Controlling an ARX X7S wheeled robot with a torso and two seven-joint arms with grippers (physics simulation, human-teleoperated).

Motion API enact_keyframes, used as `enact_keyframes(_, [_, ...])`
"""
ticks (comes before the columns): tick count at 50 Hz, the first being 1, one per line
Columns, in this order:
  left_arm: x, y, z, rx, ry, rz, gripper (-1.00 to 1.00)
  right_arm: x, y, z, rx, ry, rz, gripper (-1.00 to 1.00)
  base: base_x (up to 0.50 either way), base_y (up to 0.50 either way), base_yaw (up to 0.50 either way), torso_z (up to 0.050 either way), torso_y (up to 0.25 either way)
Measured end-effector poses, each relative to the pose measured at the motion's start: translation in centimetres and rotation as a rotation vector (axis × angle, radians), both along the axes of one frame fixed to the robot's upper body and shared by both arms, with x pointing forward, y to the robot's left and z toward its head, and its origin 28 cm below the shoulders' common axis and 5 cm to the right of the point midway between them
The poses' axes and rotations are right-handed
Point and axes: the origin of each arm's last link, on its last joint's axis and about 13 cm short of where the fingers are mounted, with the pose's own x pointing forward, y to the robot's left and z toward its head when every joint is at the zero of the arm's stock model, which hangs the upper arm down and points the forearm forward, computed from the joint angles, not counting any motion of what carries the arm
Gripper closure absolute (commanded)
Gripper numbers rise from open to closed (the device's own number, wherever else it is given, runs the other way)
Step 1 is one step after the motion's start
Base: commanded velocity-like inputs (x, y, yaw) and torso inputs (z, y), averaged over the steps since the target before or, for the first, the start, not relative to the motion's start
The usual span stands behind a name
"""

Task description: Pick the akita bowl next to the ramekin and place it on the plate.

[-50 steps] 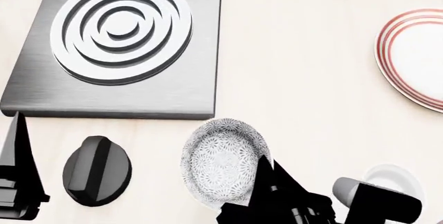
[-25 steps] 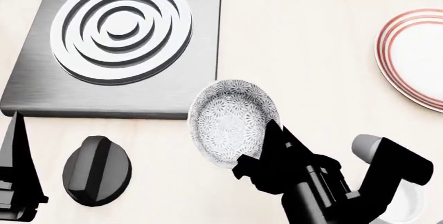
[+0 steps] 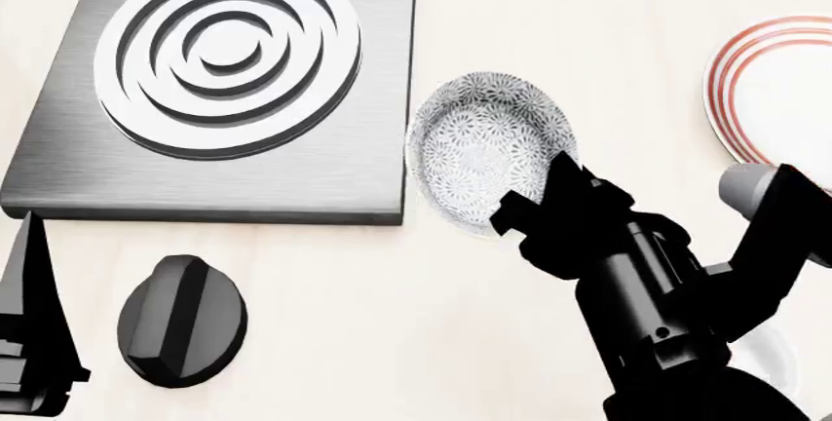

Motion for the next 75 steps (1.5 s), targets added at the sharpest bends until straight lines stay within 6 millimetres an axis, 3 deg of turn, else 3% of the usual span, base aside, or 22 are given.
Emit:
enact_keyframes(40, [0.3, 0.3, -0.1, -0.006, -0.015, 0.031, -1.0, 5.1, -3.8, 4.1, 0.037, 0.025, -0.097, 1.0, 0.0, 0.0, 0.0, 0.0, 0.0])
enact_keyframes(75, [1.2, 0.5, -0.5, 0.002, -0.002, 0.053, -1.0, 10.0, -8.5, 5.2, 0.109, 0.182, -0.254, 1.0, 0.0, 0.0, 0.0, 0.0, 0.001])
